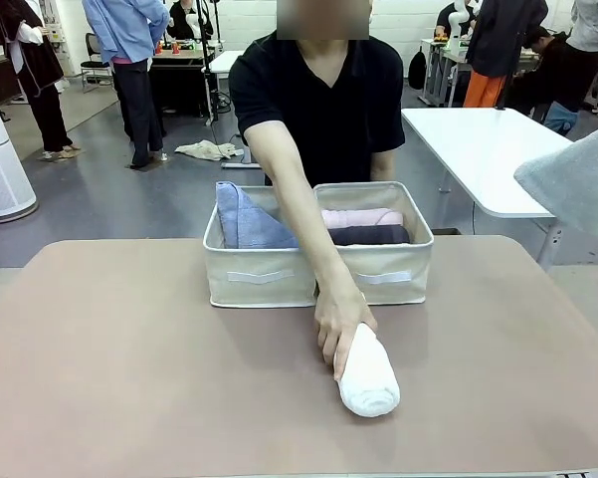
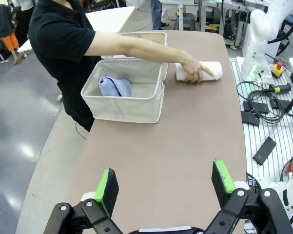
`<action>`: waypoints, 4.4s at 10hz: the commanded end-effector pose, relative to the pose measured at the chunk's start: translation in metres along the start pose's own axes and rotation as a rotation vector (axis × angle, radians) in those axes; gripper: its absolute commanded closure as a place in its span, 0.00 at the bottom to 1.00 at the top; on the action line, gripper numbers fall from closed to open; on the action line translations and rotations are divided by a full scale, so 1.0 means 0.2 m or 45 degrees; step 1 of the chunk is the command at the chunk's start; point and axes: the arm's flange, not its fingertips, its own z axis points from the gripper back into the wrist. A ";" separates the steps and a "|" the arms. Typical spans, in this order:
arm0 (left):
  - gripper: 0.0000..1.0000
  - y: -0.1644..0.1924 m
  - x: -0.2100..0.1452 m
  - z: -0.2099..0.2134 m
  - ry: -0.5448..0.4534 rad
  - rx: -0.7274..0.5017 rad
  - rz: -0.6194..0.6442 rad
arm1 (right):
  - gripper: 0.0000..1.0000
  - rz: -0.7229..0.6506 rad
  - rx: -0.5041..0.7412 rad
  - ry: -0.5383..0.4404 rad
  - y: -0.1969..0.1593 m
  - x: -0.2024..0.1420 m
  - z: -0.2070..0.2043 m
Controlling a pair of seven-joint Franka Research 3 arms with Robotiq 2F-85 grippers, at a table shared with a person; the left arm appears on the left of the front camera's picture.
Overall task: Sort the towels based on their folding style.
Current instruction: Pick up another triangle-folded towel from the table and place it in the left Fabric basket.
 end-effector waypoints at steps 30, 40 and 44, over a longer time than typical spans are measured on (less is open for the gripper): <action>0.00 -0.01 0.00 0.01 -0.006 -0.006 -0.009 | 0.81 0.813 -0.141 0.090 0.73 0.14 0.24; 0.00 -0.01 0.00 0.01 -0.006 -0.006 -0.009 | 0.81 1.182 -0.187 -0.128 1.12 0.33 0.47; 0.00 -0.01 0.00 0.01 -0.006 -0.006 -0.009 | 0.81 1.519 -0.102 -0.203 1.54 0.77 0.37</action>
